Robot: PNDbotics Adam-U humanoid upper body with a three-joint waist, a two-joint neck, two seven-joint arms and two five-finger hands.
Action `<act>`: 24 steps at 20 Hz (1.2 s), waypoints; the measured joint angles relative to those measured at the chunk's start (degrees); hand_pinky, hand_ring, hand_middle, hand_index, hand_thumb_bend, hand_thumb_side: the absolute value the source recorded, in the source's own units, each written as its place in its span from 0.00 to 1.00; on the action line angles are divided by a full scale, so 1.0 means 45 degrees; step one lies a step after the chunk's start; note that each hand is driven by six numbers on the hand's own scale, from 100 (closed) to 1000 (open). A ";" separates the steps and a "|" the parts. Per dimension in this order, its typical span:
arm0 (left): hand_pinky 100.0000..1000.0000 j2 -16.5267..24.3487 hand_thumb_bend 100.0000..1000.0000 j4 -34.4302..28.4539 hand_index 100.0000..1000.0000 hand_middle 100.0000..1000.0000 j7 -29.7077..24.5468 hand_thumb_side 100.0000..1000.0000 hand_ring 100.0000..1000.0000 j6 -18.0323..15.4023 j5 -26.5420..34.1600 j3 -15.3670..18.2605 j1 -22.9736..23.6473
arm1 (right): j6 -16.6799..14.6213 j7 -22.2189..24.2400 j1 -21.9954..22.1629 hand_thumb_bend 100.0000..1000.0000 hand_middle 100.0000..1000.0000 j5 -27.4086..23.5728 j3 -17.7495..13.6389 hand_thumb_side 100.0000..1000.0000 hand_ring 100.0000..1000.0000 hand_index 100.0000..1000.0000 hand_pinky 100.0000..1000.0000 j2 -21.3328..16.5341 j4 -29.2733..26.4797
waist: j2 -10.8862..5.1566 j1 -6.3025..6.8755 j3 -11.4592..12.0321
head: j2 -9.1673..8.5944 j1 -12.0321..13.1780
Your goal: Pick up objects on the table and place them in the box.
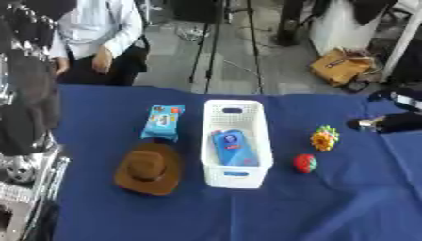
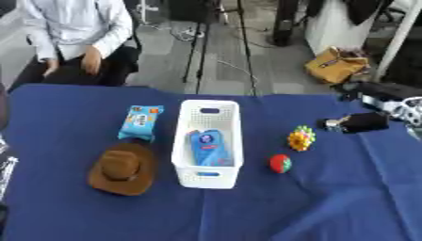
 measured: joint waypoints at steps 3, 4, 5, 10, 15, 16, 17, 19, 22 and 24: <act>0.82 -0.0004 0.00 0.0000 0.84 0.78 -0.0006 0.89 0.73 0.0002 0.0014 -0.0016 0.0000 | 0.1098 -0.0359 0.0000 0.72 0.85 -0.0685 0.0212 0.82 0.96 0.98 0.90 0.0305 0.0016 | 0.0001 -0.0005 0.0026 | 0.0000 -0.0021; 0.82 -0.0005 0.00 0.0000 0.84 0.78 -0.0008 0.89 0.73 0.0001 0.0024 -0.0017 0.0000 | 0.1405 -0.0457 0.0001 0.72 0.85 -0.0872 0.0271 0.82 0.96 0.98 0.90 0.0382 0.0016 | 0.0001 -0.0005 0.0040 | 0.0000 -0.0025; 0.82 -0.0006 0.00 0.0000 0.84 0.78 -0.0012 0.89 0.73 0.0000 0.0036 -0.0018 0.0000 | 0.1675 -0.0554 0.0001 0.72 0.85 -0.1017 0.0327 0.82 0.96 0.99 0.90 0.0449 0.0016 | 0.0002 -0.0005 0.0063 | 0.0000 -0.0028; 0.82 -0.0021 0.00 0.0000 0.83 0.77 -0.0042 0.89 0.73 0.0011 0.0094 -0.0022 -0.0001 | 0.2607 -0.0977 0.0014 0.70 0.86 -0.1151 0.0449 0.81 0.97 1.00 0.91 0.0973 0.0390 | 0.0063 -0.0003 0.0168 | -0.0002 -0.0099; 0.82 -0.0124 0.00 0.0000 0.83 0.77 -0.0104 0.88 0.73 0.0011 0.0120 -0.0026 -0.0023 | 0.2785 -0.1268 0.0021 0.70 0.86 -0.0762 0.0310 0.79 0.98 1.00 0.92 0.1710 0.1272 | 0.0082 0.0028 0.0268 | -0.0005 -0.0200; 0.82 -0.0126 0.00 0.0000 0.83 0.77 -0.0114 0.88 0.73 0.0004 0.0125 -0.0027 -0.0037 | 0.2748 -0.1307 0.0034 0.70 0.86 -0.0683 0.0270 0.79 0.98 1.00 0.92 0.1810 0.1437 | 0.0086 0.0028 0.0273 | -0.0005 -0.0218; 0.82 -0.0127 0.00 0.0000 0.82 0.77 -0.0118 0.88 0.73 0.0002 0.0133 -0.0028 -0.0043 | 0.2703 -0.1347 0.0058 0.70 0.86 -0.0611 0.0213 0.76 0.98 1.00 0.92 0.1894 0.1592 | 0.0088 0.0028 0.0292 | -0.0005 -0.0234; 0.82 -0.0128 0.00 0.0000 0.82 0.77 -0.0121 0.88 0.73 0.0001 0.0151 -0.0028 -0.0046 | 0.2561 -0.1400 0.0067 0.73 0.87 -0.0456 0.0130 0.75 0.98 1.00 0.92 0.2020 0.1898 | 0.0104 0.0036 0.0340 | -0.0005 -0.0250; 0.82 -0.0128 0.00 0.0000 0.82 0.77 -0.0125 0.88 0.73 0.0005 0.0162 -0.0029 -0.0048 | 0.2275 -0.1441 0.0079 0.72 0.87 -0.0120 -0.0010 0.74 0.98 0.99 0.92 0.2143 0.2321 | 0.0140 0.0049 0.0339 | -0.0005 -0.0257; 0.82 -0.0130 0.00 0.0000 0.81 0.76 -0.0143 0.87 0.73 0.0021 0.0167 -0.0034 -0.0050 | 0.2088 -0.1522 0.0113 0.72 0.86 0.0148 -0.0139 0.73 0.97 0.99 0.92 0.2203 0.2564 | 0.0145 0.0074 0.0337 | -0.0006 -0.0270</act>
